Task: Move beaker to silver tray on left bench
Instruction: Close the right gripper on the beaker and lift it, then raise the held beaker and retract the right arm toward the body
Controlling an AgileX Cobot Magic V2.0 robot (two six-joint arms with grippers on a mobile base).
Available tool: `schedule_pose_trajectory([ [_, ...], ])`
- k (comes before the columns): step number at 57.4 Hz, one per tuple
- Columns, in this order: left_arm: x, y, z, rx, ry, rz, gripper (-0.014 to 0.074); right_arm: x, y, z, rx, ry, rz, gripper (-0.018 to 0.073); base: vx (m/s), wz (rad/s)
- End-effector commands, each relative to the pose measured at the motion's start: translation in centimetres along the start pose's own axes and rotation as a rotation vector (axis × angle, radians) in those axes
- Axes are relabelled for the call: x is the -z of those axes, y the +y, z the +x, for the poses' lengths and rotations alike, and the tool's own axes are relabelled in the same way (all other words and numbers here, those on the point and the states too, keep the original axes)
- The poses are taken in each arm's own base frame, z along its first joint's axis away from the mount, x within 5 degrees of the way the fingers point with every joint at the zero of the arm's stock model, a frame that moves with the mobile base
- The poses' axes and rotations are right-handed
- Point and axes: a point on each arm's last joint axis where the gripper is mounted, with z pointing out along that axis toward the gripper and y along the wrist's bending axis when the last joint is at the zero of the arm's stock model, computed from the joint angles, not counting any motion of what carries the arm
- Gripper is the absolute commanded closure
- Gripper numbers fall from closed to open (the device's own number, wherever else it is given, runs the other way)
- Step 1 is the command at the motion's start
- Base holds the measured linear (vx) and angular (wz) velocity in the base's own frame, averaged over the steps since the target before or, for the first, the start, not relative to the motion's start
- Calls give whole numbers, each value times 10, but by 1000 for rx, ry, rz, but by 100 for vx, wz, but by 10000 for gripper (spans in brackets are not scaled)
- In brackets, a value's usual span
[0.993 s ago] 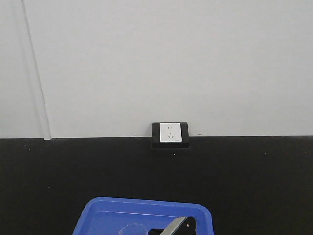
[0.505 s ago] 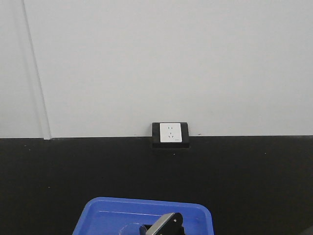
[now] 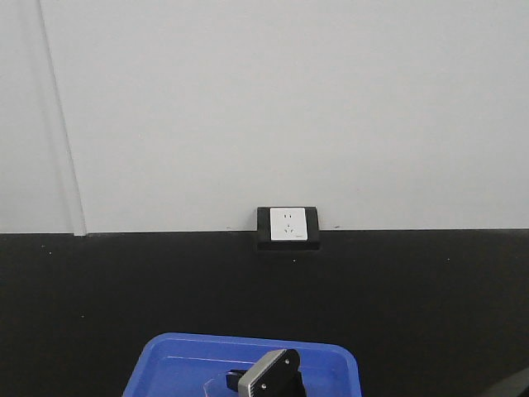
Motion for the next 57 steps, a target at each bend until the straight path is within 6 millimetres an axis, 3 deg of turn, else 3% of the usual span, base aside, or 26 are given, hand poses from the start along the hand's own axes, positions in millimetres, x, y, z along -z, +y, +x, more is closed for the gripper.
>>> schedule_pose_trajectory([
  [1, -2, -1, 1, 1, -65, 8, 595, 1, 1, -33, 26, -137, -16, 498, 0, 0],
  [3, -2, -1, 1, 1, -65, 8, 595, 2, 2, -35, 15, -138, -17, 577, 0, 0],
  [17, -2, -1, 1, 1, -65, 8, 595, 17, 4, -78, -12, -162, 9, 568, 0, 0],
  [27, -2, -1, 1, 1, -65, 8, 595, 45, 7, -125, 0, -83, 106, 567, 0, 0],
  [41, -2, -1, 1, 1, -65, 8, 595, 118, 12, -179, -11, 123, 340, 567, 0, 0],
  [57, -2, -1, 1, 1, -65, 8, 595, 204, 25, -208, -37, 272, 540, 566, 0, 0],
])
